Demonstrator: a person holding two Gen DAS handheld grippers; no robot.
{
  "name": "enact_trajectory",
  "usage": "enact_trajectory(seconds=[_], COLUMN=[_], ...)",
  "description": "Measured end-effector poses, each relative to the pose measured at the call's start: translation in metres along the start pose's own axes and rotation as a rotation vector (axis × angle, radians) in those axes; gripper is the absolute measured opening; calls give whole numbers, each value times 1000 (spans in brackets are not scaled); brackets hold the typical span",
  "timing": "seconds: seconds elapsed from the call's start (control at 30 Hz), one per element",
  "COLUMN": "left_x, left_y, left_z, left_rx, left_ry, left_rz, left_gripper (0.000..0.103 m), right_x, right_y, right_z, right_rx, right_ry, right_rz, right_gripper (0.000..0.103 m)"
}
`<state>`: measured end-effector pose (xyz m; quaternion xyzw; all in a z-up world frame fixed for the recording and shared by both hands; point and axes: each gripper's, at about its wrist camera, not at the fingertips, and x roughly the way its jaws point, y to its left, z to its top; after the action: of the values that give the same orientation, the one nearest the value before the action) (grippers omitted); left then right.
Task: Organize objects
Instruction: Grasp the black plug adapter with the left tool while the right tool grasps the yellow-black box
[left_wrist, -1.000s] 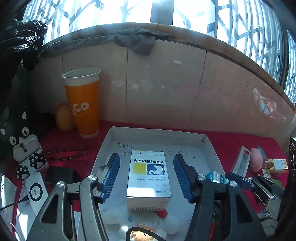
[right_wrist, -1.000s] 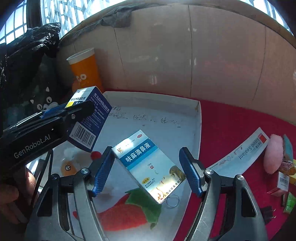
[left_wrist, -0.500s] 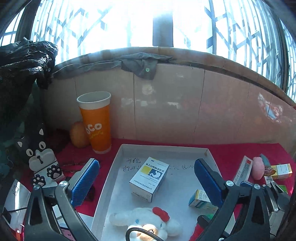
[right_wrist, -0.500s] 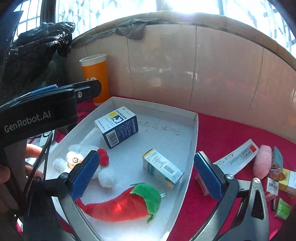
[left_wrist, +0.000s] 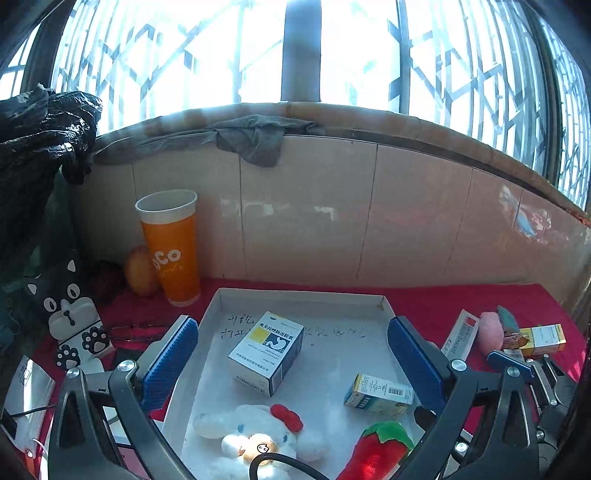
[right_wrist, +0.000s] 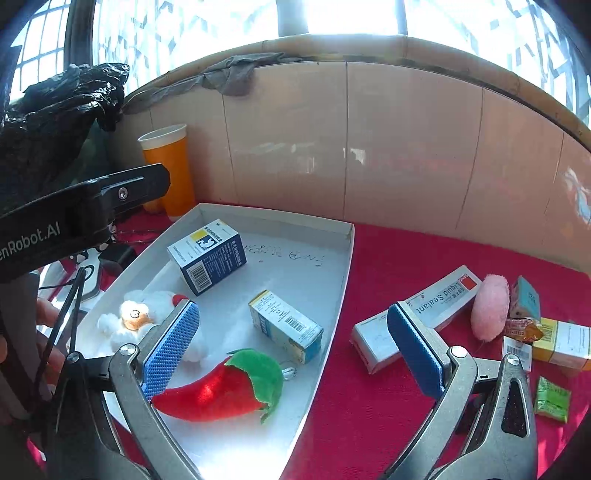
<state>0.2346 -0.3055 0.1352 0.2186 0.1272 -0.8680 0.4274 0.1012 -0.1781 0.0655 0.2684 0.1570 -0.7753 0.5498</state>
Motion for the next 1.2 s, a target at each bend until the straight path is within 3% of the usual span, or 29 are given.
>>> enact_trajectory(seconds=[0.27, 0.43, 0.63, 0.73, 0.87, 0.93, 1.07, 1.2], left_x=[9, 10, 20, 26, 39, 45, 56, 60], left_y=[-64, -120, -179, -206, -234, -242, -248, -253], left_z=[-17, -38, -67, -81, -95, -99, -103, -106], left_rx=[92, 198, 301, 360, 411, 423, 428, 450], left_ry=[81, 146, 231, 258, 288, 292, 305, 302], left_rz=[-135, -271, -399, -427, -454, -462, -468, -456], left_gripper=[103, 103, 103, 103, 103, 103, 103, 98], right_x=[-27, -49, -83, -89, -78, -71, -59, -54], right_y=[-90, -166, -260, -302, -340, -350, -350, -347], right_z=[-8, -23, -46, -63, -88, -97, -99, -95], right_rx=[131, 231, 429, 588, 816, 904, 946, 969], right_ry=[-39, -52, -80, -76, -51, -55, -57, -70], right_rz=[-125, -256, -362, -312, -143, -66, 18, 51], right_gripper=[103, 103, 103, 103, 102, 95, 84, 83])
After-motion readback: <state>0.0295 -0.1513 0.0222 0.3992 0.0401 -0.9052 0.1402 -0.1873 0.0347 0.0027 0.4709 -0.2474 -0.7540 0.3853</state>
